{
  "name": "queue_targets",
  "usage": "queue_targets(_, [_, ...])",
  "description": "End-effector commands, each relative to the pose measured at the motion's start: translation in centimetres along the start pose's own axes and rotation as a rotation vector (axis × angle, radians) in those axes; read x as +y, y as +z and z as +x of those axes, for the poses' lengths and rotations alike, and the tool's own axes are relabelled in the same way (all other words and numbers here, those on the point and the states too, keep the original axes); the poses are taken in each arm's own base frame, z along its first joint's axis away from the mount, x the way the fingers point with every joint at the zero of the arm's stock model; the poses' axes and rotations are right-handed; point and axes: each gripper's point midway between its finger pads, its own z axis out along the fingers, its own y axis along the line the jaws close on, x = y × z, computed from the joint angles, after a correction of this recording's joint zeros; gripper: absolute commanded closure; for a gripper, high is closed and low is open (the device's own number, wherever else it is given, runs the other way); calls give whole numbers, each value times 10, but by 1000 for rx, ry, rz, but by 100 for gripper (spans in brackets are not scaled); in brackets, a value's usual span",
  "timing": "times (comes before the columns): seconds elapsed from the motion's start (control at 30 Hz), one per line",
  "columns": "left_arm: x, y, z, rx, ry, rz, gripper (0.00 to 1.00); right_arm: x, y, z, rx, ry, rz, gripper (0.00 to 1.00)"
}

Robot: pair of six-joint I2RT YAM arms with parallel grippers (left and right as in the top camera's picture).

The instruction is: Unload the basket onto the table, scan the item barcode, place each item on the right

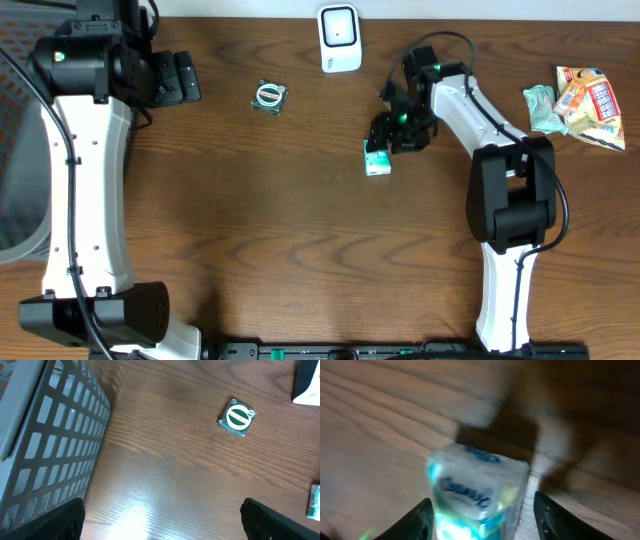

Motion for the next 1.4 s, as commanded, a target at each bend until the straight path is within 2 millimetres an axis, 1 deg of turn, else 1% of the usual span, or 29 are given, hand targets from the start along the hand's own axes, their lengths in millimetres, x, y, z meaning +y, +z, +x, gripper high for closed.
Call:
queue_targets(0.0, [4,3,1,6,-12,-19,2,-5,12,10,26,29,-7,47])
queue_targets(0.07, [4,3,1,6,-12,-19,2,-7,15,12,28,30,-6,53])
queue_targets(0.13, [4,3,1,6,-12,-19,2,-8,18,13,29,30,-6,64])
queue_targets(0.2, [4,3,1,6,-12,-19,2,-8,17,12,27,31,-6,71])
queue_targets(0.33, [4,3,1,6,-12,-19,2,-7,17,12,26,33,-22,97])
queue_targets(0.37, [4,3,1,6,-12,-19,2,-6,16,12,28,36,-32,99])
queue_targets(0.5, [4,3,1,6,-12,-19,2,4,8,9,18,49,-134,99])
queue_targets(0.57, [4,3,1,6,-12,-19,2,14,-2,4,3,34,-237,99])
queue_targets(0.67, [4,3,1,6,-12,-19,2,33,-24,-3,-33,-6,-448,99])
queue_targets(0.7, [4,3,1,6,-12,-19,2,42,-40,-6,-60,-24,-579,99])
queue_targets(0.77, [4,3,1,6,-12,-19,2,50,-63,-8,-99,-46,-736,99])
queue_targets(0.83, [4,3,1,6,-12,-19,2,50,-81,-10,-139,-68,-836,99])
queue_targets(0.93, [4,3,1,6,-12,-19,2,49,-98,-8,-187,-105,-921,99])
queue_targets(1.03, [4,3,1,6,-12,-19,2,48,-107,-4,-211,-127,-961,99])
queue_targets(1.2, [4,3,1,6,-12,-19,2,55,-122,2,-271,-191,-1043,99])
queue_targets(1.37, [4,3,1,6,-12,-19,2,62,-138,1,-312,-212,-1097,99])
